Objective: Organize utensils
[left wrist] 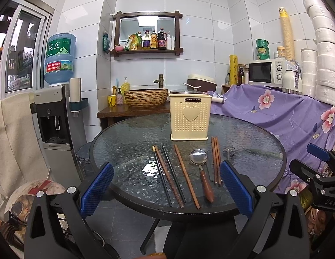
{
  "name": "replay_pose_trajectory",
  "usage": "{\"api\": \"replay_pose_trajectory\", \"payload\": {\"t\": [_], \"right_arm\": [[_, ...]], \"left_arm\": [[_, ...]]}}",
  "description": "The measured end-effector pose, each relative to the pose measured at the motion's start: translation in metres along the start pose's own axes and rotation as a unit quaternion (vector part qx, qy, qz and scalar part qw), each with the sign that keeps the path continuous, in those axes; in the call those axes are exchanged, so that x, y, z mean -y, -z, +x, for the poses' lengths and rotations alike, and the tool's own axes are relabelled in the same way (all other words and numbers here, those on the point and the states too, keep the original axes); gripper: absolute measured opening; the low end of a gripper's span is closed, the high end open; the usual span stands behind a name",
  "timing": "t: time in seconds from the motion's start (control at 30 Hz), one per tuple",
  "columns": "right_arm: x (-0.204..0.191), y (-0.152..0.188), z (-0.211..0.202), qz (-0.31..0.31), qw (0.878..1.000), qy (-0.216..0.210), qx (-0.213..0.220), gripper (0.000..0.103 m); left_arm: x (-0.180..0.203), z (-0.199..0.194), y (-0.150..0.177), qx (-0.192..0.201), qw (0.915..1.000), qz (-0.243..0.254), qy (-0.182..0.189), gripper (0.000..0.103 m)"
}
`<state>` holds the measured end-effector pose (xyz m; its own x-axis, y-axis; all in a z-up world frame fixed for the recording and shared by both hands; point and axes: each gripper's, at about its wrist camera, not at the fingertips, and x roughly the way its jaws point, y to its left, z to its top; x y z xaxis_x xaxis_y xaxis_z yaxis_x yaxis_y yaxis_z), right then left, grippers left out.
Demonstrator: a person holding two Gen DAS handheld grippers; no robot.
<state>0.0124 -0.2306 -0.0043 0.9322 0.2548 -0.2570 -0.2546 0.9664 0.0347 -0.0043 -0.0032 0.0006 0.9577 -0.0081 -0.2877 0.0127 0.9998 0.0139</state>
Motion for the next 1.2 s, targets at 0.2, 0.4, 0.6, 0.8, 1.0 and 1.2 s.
{"api": "replay_pose_trajectory", "payload": {"t": [0.2, 0.4, 0.6, 0.8, 1.0, 1.2], "right_arm": [[0.0002, 0.0001, 0.0009, 0.000, 1.000, -0.001, 0.000, 0.098], [0.0004, 0.0005, 0.0010, 0.000, 1.000, -0.001, 0.000, 0.098], [-0.0006, 0.0009, 0.0028, -0.001, 1.000, -0.003, -0.002, 0.098], [-0.0006, 0.0010, 0.0036, 0.000, 1.000, -0.003, -0.003, 0.098], [-0.0003, 0.0013, 0.0035, 0.000, 1.000, -0.003, -0.003, 0.098], [0.0007, 0.0020, 0.0044, 0.000, 1.000, -0.004, -0.006, 0.098]], "left_arm": [[0.0003, 0.0001, -0.0001, 0.000, 1.0000, 0.000, 0.001, 0.097], [0.0016, -0.0008, -0.0006, 0.000, 1.0000, 0.001, 0.002, 0.097], [0.0021, -0.0008, -0.0013, -0.001, 1.0000, 0.002, 0.003, 0.097], [0.0025, -0.0017, -0.0025, 0.000, 1.0000, 0.003, 0.003, 0.097], [0.0022, -0.0015, -0.0022, 0.001, 1.0000, 0.004, 0.004, 0.097], [0.0020, 0.0003, -0.0013, -0.006, 1.0000, 0.004, 0.003, 0.097]]}}
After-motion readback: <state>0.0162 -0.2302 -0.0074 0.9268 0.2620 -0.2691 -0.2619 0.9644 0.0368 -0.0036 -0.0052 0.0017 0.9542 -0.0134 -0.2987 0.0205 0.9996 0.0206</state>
